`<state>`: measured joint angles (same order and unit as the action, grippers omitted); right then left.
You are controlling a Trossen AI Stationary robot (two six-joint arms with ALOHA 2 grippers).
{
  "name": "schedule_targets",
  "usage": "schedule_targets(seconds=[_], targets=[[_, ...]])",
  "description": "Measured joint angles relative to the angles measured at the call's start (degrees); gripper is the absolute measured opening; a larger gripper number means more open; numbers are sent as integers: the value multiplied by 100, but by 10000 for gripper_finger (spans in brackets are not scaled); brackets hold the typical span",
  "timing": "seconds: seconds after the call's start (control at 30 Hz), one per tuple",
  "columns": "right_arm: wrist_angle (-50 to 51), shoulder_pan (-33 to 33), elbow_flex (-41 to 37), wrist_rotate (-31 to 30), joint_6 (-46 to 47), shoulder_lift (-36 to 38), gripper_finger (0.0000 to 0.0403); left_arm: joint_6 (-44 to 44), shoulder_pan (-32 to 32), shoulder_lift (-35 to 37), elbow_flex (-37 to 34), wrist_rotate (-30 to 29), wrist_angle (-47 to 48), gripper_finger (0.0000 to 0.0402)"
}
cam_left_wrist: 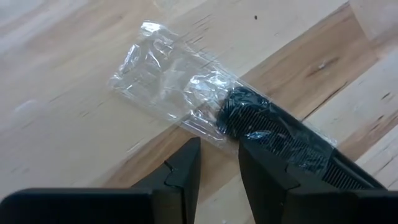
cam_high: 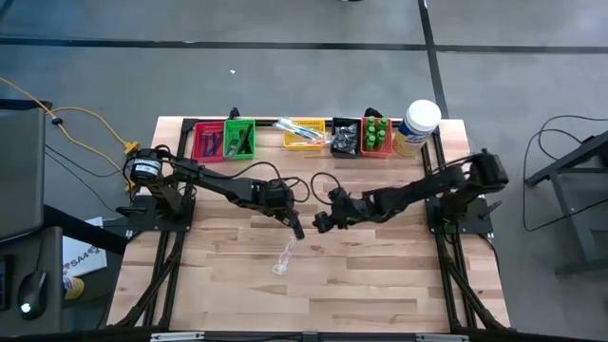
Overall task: Pick & Place Travel size toiletries
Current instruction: Put the black comb into the green bin
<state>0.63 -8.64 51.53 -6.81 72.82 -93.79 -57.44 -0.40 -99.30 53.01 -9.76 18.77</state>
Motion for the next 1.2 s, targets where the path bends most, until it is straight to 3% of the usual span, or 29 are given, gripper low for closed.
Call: schedule_targets(seconds=[0.33, 0.67, 0.87, 1.2], targets=[[-535, -143, -2, 433, 1010, -636, 258, 173, -2, -54, -4, 0, 28, 108], [-900, -244, 0, 58, 1011, -895, 258, 452, 7, 38, -30, 73, -153, 108], [-989, -241, -2, 197, 968, -895, 258, 363, 4, 142, -37, 328, -149, 108], [-1006, -240, -4, 208, 889, -893, 258, 490, 9, 225, -20, 272, -665, 108]])
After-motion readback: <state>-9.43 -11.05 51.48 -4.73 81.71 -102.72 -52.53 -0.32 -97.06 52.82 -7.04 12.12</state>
